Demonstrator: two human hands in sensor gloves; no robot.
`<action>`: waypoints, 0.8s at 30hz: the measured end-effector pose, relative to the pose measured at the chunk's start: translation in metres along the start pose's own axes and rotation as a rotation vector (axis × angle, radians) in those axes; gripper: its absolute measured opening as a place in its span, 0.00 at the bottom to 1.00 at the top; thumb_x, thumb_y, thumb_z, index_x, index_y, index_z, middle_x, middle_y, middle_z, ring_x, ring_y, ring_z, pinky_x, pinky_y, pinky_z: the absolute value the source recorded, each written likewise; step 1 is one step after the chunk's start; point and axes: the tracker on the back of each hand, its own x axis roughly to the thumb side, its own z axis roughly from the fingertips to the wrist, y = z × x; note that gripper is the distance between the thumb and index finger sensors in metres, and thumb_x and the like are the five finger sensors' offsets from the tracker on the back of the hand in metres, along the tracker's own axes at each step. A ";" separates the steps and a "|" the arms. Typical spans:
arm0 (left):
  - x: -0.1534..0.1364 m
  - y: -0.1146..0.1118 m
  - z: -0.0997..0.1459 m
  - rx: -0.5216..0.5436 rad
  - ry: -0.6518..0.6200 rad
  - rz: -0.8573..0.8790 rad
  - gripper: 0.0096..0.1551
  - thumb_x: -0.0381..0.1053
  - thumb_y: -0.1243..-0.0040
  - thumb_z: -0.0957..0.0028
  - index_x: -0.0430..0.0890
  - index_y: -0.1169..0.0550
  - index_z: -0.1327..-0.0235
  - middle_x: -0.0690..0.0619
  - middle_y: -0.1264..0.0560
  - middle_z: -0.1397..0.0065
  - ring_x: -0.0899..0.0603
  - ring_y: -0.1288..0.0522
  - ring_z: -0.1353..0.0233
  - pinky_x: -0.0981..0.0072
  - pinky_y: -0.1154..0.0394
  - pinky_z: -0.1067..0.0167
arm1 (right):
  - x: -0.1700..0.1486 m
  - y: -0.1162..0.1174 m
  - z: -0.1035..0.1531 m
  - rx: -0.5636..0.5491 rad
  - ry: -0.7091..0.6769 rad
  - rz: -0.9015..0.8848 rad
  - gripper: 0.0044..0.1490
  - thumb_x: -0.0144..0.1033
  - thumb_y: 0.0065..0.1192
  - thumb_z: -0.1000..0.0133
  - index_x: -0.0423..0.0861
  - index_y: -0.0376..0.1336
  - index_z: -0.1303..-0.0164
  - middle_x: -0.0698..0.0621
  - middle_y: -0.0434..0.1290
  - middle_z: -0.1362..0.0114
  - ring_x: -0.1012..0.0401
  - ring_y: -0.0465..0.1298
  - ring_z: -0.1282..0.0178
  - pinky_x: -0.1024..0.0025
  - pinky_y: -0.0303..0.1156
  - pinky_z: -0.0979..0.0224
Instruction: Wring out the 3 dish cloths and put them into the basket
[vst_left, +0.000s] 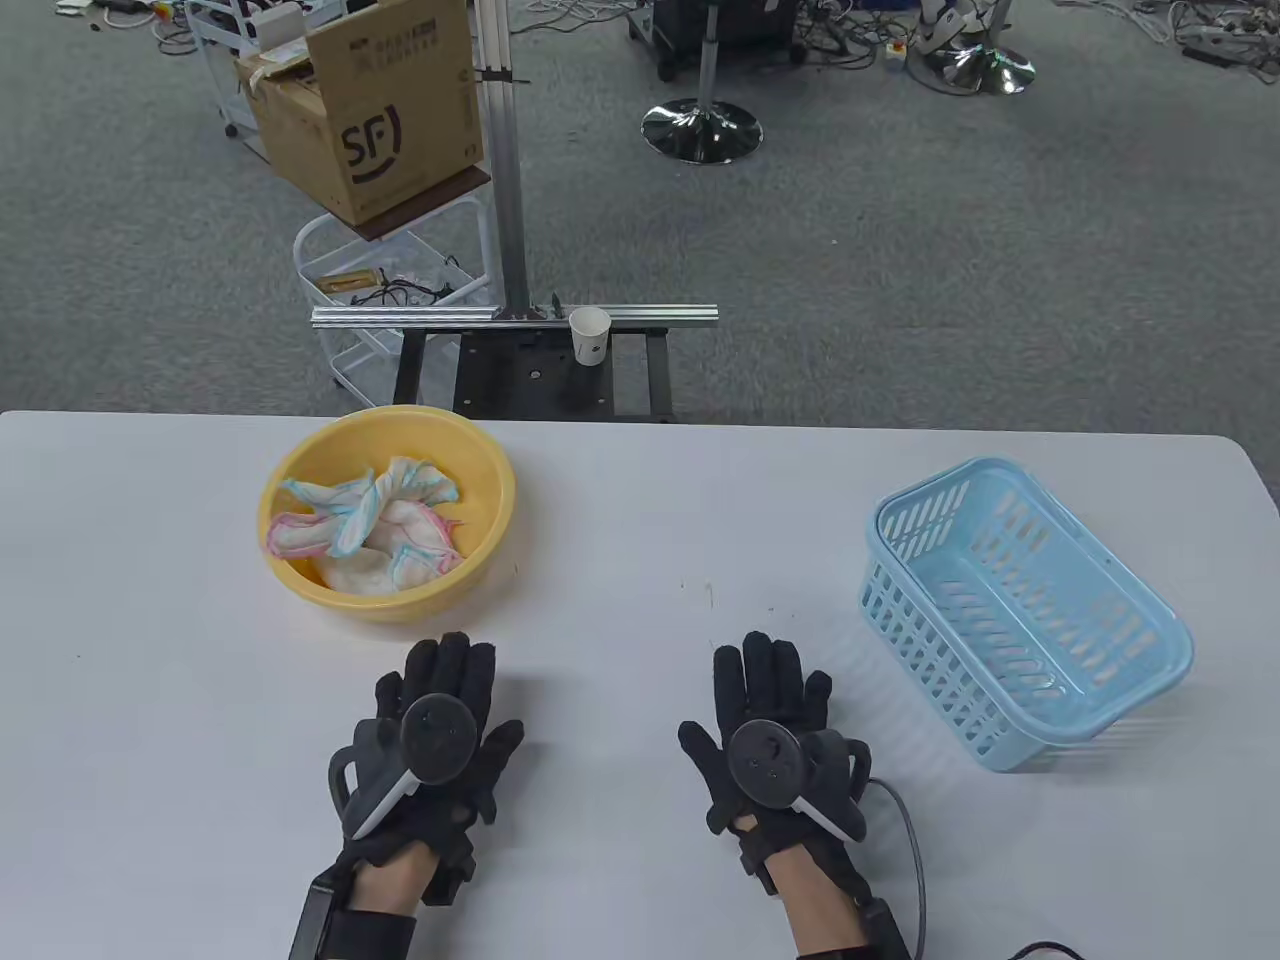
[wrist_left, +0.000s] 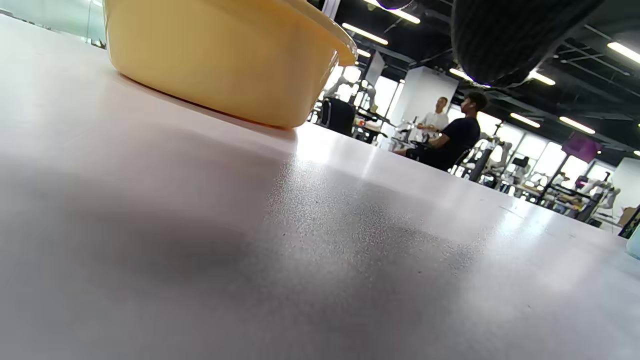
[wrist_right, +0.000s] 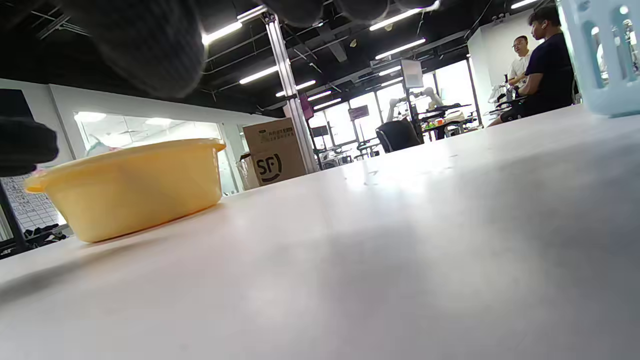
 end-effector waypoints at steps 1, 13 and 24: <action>0.000 0.000 0.000 -0.002 0.000 -0.001 0.54 0.69 0.40 0.52 0.64 0.54 0.19 0.66 0.61 0.15 0.47 0.65 0.12 0.39 0.63 0.20 | 0.000 0.000 0.000 0.003 0.002 -0.003 0.54 0.63 0.58 0.41 0.45 0.39 0.18 0.36 0.40 0.14 0.35 0.41 0.15 0.25 0.41 0.24; 0.000 0.000 0.000 -0.003 0.001 0.003 0.54 0.69 0.40 0.52 0.64 0.54 0.19 0.66 0.61 0.15 0.47 0.65 0.12 0.39 0.63 0.20 | -0.001 0.000 -0.001 0.011 0.011 -0.008 0.54 0.63 0.58 0.41 0.44 0.39 0.18 0.36 0.40 0.14 0.35 0.41 0.15 0.25 0.41 0.24; -0.002 0.001 0.001 0.003 0.010 -0.001 0.54 0.69 0.40 0.52 0.64 0.54 0.19 0.66 0.61 0.15 0.47 0.64 0.12 0.39 0.63 0.20 | -0.002 0.000 -0.001 0.007 0.013 -0.017 0.54 0.62 0.58 0.41 0.45 0.39 0.18 0.36 0.40 0.14 0.35 0.41 0.15 0.25 0.41 0.24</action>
